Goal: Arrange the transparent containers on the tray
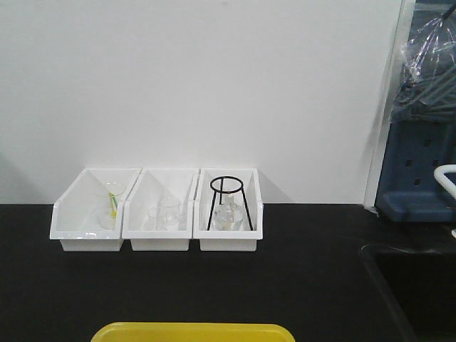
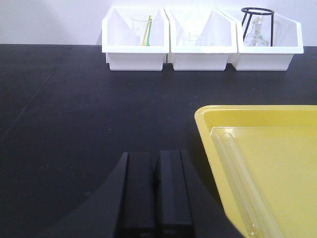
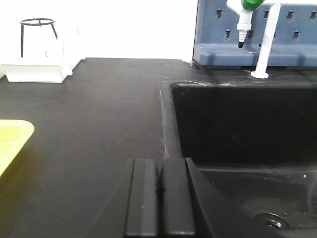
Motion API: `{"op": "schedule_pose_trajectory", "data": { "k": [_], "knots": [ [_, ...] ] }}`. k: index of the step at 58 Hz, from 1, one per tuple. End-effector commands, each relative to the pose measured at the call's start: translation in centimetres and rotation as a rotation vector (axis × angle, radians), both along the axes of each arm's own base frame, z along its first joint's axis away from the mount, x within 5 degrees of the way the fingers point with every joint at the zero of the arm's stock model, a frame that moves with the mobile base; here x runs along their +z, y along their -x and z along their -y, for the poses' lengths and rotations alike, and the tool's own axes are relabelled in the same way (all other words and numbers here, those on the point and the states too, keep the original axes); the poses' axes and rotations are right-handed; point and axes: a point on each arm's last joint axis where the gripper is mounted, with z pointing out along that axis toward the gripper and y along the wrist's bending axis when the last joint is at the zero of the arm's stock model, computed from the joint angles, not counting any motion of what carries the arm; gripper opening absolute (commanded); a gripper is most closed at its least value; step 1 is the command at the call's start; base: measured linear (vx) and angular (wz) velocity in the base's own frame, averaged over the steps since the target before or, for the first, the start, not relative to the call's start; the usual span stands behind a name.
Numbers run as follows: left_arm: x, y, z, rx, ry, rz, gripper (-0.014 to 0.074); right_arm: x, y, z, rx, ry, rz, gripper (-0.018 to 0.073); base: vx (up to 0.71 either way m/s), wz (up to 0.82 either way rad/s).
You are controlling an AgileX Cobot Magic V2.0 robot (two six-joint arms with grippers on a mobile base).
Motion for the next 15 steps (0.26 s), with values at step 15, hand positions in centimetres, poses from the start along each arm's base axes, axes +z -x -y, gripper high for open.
{"op": "schedule_pose_trajectory", "data": {
  "k": [15],
  "knots": [
    [-0.30,-0.08,0.03,0.002,0.018,0.071,-0.0008,0.44,-0.15,0.05,-0.007,0.004,0.072,-0.0011,0.00,0.00]
  ]
}}
